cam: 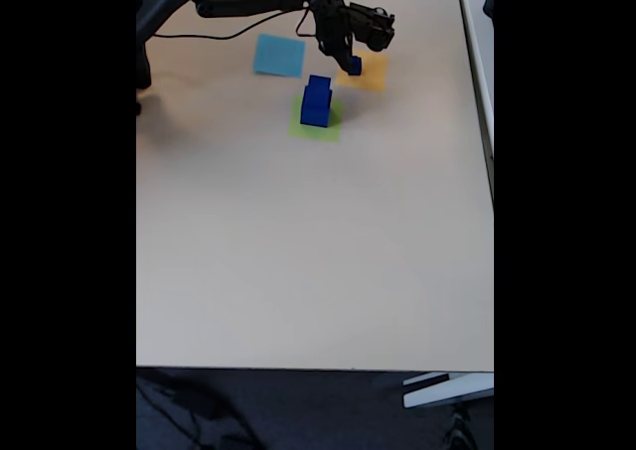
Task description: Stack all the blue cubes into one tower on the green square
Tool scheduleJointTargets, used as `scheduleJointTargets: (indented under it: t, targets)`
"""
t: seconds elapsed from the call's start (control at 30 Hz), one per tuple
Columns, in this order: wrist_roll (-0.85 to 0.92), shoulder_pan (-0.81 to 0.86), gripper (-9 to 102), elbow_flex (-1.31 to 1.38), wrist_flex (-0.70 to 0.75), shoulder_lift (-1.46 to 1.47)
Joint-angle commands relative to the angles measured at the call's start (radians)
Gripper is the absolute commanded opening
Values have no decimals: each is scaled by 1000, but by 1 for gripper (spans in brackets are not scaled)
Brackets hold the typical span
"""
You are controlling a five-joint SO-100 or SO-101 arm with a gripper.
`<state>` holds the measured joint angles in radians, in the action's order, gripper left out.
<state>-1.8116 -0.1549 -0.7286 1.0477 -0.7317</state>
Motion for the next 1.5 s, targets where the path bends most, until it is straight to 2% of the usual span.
scheduleJointTargets:
  t: [0.0,1.47]
  targets:
    - [15,12,14,8,-25,-97]
    - [49,35,14,17,-17,-160]
